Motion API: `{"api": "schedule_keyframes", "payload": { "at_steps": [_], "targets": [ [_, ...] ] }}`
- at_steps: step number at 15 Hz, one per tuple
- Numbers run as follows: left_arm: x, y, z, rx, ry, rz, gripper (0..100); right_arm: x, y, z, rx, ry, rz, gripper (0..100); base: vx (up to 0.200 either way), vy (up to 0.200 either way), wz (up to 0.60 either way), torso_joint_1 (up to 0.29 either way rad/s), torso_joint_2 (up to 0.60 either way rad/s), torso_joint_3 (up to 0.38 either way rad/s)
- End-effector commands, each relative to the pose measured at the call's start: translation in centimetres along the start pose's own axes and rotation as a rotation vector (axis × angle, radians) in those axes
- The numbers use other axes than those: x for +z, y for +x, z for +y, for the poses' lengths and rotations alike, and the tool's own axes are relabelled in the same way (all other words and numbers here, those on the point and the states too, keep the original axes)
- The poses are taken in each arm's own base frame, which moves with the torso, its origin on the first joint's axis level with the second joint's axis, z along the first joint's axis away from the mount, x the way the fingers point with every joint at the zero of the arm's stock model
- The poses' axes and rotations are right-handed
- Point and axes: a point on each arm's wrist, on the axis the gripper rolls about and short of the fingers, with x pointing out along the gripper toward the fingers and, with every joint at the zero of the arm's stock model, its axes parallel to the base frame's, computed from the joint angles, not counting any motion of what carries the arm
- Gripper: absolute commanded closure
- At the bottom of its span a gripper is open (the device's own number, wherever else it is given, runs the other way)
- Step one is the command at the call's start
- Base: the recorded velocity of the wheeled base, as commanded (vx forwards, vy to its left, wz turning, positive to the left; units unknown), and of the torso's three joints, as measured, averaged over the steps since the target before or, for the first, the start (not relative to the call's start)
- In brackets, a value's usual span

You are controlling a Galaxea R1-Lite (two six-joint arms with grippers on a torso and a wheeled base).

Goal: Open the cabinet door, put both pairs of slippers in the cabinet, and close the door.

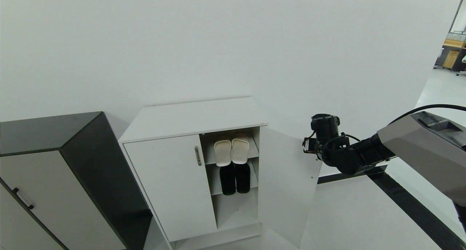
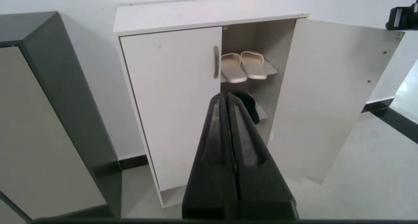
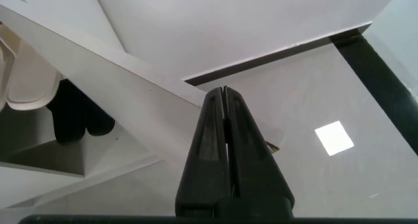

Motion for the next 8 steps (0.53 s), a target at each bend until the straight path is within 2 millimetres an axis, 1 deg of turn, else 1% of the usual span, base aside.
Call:
{"api": "schedule_keyframes", "payload": {
  "at_steps": [1, 4, 6, 8],
  "targets": [
    [0.0, 0.0, 0.0, 0.0, 0.0, 0.0, 100, -0.1, 0.0, 0.0, -0.001, -0.001, 0.002, 100, 0.0, 0.0, 0.0, 0.0, 0.0, 0.0],
    [0.0, 0.0, 0.0, 0.0, 0.0, 0.0, 100, 0.0, -0.6, 0.1, 0.004, -0.006, 0.004, 100, 0.0, 0.0, 0.0, 0.0, 0.0, 0.0],
    [0.0, 0.0, 0.0, 0.0, 0.0, 0.0, 100, -0.4, -3.0, 1.0, 0.039, -0.025, 0.018, 100, 0.0, 0.0, 0.0, 0.0, 0.0, 0.0],
    [0.0, 0.0, 0.0, 0.0, 0.0, 0.0, 100, -0.5, -6.9, 2.3, 0.103, -0.031, 0.028, 100, 0.0, 0.0, 0.0, 0.0, 0.0, 0.0]
  ]
}}
